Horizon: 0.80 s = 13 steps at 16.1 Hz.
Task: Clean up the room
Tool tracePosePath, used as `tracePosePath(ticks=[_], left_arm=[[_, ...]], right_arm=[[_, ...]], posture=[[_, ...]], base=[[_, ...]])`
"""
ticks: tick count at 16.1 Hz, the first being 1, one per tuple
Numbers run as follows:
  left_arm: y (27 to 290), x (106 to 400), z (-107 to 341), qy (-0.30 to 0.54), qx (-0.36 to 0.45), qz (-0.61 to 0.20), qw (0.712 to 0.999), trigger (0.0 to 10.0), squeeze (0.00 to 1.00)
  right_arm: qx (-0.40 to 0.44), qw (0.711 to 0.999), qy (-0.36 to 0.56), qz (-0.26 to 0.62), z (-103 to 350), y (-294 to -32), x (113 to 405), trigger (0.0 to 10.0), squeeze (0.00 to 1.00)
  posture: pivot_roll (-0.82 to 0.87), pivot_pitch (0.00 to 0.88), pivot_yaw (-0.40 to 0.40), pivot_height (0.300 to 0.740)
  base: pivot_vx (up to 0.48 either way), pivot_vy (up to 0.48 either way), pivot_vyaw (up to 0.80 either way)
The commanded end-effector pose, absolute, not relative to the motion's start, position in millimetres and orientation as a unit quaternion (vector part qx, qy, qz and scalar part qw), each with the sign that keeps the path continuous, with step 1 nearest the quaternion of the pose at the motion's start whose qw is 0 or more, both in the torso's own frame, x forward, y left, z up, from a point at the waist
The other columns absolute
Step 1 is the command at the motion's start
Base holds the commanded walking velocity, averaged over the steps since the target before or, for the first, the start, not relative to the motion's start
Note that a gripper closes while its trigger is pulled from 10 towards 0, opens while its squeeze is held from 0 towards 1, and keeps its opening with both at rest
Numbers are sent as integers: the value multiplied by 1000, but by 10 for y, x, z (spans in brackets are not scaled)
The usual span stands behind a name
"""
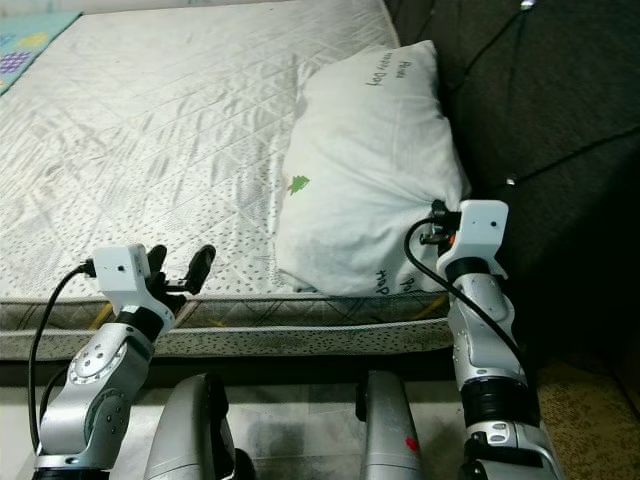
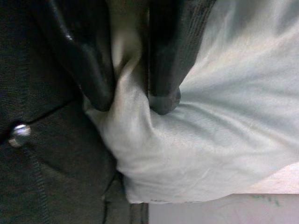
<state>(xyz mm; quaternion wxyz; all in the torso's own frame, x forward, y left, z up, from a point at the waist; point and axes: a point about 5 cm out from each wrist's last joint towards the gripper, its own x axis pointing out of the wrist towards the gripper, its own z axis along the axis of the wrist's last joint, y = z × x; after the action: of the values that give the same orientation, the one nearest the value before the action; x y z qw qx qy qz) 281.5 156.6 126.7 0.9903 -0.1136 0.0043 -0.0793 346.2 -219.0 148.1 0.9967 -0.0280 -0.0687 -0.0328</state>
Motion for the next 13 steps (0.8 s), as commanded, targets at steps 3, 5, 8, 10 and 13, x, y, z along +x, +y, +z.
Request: tracePosePath(ticks=[3,5,8,10,13], left_arm=[[1616,2813,1254,3,-105,-70,992,10000,0],[1615,2816,1255,2,-104,-71,992,10000,0],[1617,2819,1258,2,-104,-71,992,10000,0],[1616,2820,1260,1,-104,-71,992,10000,0],[1590,2829,1259,1,-106,-73,992,10000,0]], right_arm=[[-53,993,-105,-31,1692,-2112,3494,10000,1000],[-58,989,-125,-44,1795,-2107,3497,10000,1000],[-69,984,-151,-59,1951,-2116,3495,10000,1000],[-62,984,-155,-66,2012,-2123,3508,10000,1000],[-39,989,-137,-44,1932,-1896,3612,10000,1000]], posture=[[-145,87,66,551],[-146,86,67,551],[-146,88,72,551],[-147,91,74,551],[-145,103,77,551]], base=[[0,0,0],[0,0,0],[0,0,0],[0,0,0],[0,0,0]])
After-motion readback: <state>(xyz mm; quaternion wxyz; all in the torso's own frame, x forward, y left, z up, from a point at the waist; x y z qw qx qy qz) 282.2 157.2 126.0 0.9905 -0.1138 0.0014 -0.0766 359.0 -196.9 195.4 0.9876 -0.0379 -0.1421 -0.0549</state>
